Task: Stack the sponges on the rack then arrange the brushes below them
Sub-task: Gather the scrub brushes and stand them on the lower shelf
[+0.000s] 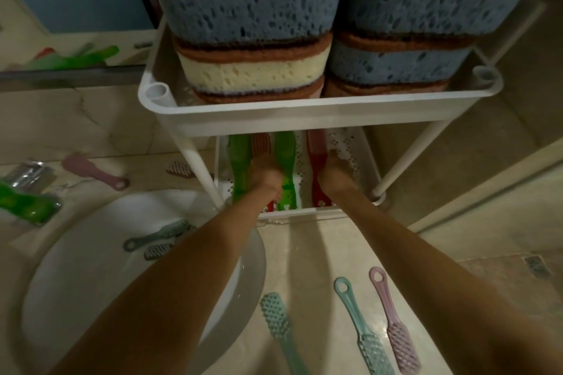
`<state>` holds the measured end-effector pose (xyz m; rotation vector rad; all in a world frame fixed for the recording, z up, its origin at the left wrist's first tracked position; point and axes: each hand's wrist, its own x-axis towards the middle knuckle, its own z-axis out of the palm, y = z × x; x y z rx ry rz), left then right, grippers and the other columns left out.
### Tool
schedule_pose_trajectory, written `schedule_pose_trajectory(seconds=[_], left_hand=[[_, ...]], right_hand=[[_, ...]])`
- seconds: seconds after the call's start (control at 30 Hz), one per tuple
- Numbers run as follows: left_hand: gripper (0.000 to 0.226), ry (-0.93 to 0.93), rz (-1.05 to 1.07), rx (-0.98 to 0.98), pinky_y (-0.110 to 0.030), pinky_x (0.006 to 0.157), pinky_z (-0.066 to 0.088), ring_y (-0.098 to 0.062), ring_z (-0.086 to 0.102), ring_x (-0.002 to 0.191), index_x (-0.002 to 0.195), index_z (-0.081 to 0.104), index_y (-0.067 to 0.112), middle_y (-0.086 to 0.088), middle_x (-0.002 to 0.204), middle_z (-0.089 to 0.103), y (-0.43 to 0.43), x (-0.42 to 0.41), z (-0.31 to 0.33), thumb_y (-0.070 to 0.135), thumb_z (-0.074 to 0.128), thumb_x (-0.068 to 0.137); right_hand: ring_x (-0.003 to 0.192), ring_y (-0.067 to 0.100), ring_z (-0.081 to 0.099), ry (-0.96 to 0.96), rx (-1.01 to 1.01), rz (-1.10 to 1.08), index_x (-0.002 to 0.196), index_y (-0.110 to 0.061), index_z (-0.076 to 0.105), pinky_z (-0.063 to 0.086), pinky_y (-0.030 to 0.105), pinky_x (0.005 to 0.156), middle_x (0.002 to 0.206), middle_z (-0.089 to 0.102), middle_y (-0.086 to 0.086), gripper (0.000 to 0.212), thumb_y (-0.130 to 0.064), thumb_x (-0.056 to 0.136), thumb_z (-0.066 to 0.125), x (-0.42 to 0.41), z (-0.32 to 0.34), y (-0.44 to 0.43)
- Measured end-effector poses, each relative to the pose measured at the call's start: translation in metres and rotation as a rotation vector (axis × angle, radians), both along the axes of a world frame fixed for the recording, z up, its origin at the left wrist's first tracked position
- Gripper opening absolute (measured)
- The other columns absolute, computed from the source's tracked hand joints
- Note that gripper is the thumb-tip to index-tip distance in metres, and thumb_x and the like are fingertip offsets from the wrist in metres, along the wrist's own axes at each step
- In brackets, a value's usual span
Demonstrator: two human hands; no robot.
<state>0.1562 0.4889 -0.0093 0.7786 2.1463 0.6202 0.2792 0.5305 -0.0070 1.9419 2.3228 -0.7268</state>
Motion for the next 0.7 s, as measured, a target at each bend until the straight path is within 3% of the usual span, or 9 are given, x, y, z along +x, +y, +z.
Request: schedule_pose_trajectory(seconds=[0.17,0.27,0.4,0.5,0.6,0.7], left_hand=[[0.025,-0.04,0.024,-0.019,-0.039,0.058,0.06,-0.032,0.069,0.062,0.102,0.059,-0.012,-0.028,0.088,0.068,-0.004,-0.005,0.001,0.008,0.045,0.097],[0.024,-0.022,0.003,-0.02,-0.036,0.054,0.059,-0.032,0.07,0.066,0.101,0.059,-0.012,-0.029,0.089,0.069,-0.007,-0.006,0.003,0.008,0.046,0.097],[0.021,-0.068,-0.025,-0.006,-0.025,0.036,0.052,-0.03,0.067,0.066,0.102,0.059,-0.009,-0.028,0.093,0.067,-0.013,-0.006,0.004,0.008,0.047,0.096],[0.021,-0.039,-0.047,0.045,-0.029,0.047,0.056,-0.035,0.069,0.079,0.103,0.058,-0.007,-0.026,0.101,0.066,-0.019,-0.005,0.008,0.01,0.048,0.095],[0.021,0.128,-0.092,0.161,-0.027,0.059,0.053,-0.034,0.066,0.09,0.105,0.058,-0.005,-0.021,0.1,0.063,-0.031,-0.002,0.026,0.009,0.049,0.092],[0.018,0.159,-0.11,0.316,-0.034,0.071,0.055,-0.032,0.067,0.084,0.094,0.064,-0.002,-0.021,0.094,0.068,-0.056,0.006,0.051,0.006,0.048,0.09]], right_hand=[[0.11,0.034,0.059,0.051,0.077,0.099,0.131,-0.002,0.042,0.044,0.037,0.092,0.123,0.059,0.02,0.035,-0.018,0.101,0.032,-0.015,-0.003,-0.009],[0.11,0.034,0.06,0.041,0.107,0.113,0.13,-0.001,0.044,0.045,0.038,0.092,0.121,0.06,0.021,0.036,-0.018,0.1,0.034,-0.022,-0.006,-0.011],[0.108,0.038,0.059,0.053,0.113,0.103,0.127,-0.001,0.046,0.046,0.041,0.093,0.118,0.061,0.023,0.033,-0.014,0.098,0.037,-0.019,-0.006,-0.012],[0.104,0.038,0.062,0.069,0.131,0.089,0.119,0.0,0.051,0.049,0.043,0.09,0.113,0.063,0.023,0.03,-0.016,0.098,0.037,-0.017,-0.003,-0.016],[0.095,0.038,0.064,0.179,0.221,0.015,0.108,0.004,0.056,0.05,0.042,0.079,0.102,0.066,0.025,0.025,-0.01,0.095,0.041,-0.014,0.006,-0.03],[0.089,0.038,0.064,0.359,0.312,-0.079,0.101,0.004,0.063,0.048,0.04,0.076,0.097,0.067,0.026,0.021,-0.006,0.09,0.048,-0.011,0.023,-0.06]])
